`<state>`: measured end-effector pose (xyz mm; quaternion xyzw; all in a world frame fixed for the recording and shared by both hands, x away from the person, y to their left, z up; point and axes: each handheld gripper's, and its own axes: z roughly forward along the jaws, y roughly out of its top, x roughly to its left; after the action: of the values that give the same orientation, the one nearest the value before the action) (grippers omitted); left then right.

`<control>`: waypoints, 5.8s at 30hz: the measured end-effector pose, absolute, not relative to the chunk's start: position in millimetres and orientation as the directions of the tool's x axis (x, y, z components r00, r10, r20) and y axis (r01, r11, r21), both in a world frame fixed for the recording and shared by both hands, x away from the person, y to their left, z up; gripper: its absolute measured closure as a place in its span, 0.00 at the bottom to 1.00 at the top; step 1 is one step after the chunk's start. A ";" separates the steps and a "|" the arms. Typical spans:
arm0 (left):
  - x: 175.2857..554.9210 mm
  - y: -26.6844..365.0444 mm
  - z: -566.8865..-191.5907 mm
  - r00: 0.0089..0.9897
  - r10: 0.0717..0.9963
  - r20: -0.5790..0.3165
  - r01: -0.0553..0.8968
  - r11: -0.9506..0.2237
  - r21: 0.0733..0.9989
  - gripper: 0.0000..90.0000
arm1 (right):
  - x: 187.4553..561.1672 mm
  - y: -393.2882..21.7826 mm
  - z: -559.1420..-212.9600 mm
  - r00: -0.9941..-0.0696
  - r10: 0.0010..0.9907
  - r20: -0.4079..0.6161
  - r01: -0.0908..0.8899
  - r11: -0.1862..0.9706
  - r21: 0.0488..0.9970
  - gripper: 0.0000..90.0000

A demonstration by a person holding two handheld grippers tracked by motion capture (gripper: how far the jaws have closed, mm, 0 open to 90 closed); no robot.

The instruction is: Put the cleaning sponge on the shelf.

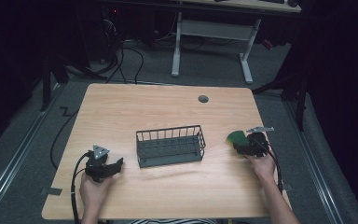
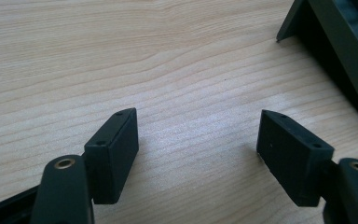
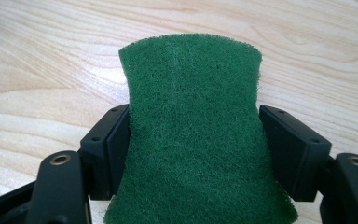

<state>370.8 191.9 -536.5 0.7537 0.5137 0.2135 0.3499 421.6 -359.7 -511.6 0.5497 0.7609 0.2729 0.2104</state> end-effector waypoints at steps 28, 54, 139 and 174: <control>370.6 191.3 -536.4 0.382 0.924 -0.031 0.626 -0.234 0.744 0.33 | 400.8 -346.0 -461.0 -0.391 0.920 0.033 0.622 0.237 0.747 0.32; 370.0 190.0 -536.6 0.381 0.924 -0.017 0.623 -0.243 0.743 0.34 | 399.0 -312.9 -442.6 -0.505 0.861 0.064 0.569 0.276 0.775 0.32; 371.0 191.8 -536.5 0.367 0.930 -0.028 0.626 -0.224 0.747 0.36 | 423.3 -168.1 -439.4 -0.730 0.675 -0.107 0.462 0.603 0.650 0.29; 371.0 191.7 -536.4 0.369 0.929 -0.026 0.627 -0.228 0.745 0.35 | 394.6 -256.3 -400.0 -0.603 0.798 0.006 0.453 0.336 0.826 0.33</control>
<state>371.0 191.7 -536.4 0.7520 0.5172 0.2196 0.3445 394.6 -256.3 -400.0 0.3954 0.7911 0.4191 0.2057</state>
